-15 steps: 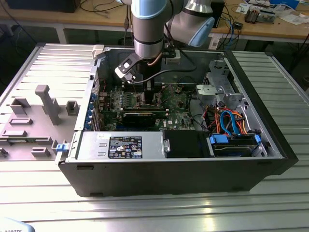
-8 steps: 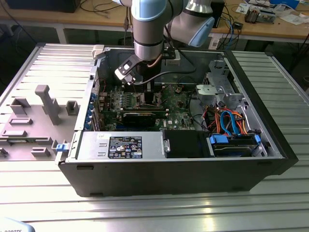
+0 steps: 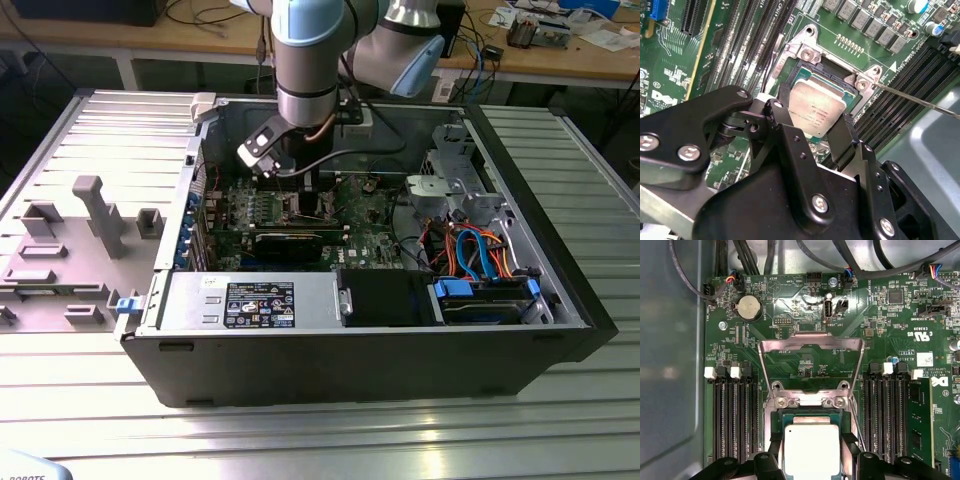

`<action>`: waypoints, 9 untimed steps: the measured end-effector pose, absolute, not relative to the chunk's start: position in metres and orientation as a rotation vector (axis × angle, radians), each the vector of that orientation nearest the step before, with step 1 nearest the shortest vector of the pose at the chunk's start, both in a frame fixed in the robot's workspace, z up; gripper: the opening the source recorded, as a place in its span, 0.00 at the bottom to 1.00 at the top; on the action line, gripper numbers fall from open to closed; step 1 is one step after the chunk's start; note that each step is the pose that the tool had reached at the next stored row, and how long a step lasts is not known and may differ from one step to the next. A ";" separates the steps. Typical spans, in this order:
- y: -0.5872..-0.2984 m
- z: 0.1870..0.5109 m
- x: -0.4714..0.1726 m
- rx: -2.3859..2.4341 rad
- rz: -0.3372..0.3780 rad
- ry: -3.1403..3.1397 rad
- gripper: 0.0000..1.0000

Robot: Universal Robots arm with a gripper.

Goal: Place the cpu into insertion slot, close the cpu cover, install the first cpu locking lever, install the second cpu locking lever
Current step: 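Place the cpu into insertion slot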

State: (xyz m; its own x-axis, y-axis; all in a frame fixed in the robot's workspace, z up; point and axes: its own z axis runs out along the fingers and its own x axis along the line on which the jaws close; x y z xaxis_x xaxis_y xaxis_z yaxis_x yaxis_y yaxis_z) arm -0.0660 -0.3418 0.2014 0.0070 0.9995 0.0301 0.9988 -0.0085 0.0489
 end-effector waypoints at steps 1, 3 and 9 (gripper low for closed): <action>-0.342 0.201 -0.066 2.220 0.087 2.202 0.55; -0.342 0.199 -0.066 2.220 0.087 2.202 0.55; -0.342 0.199 -0.066 2.220 0.087 2.202 0.55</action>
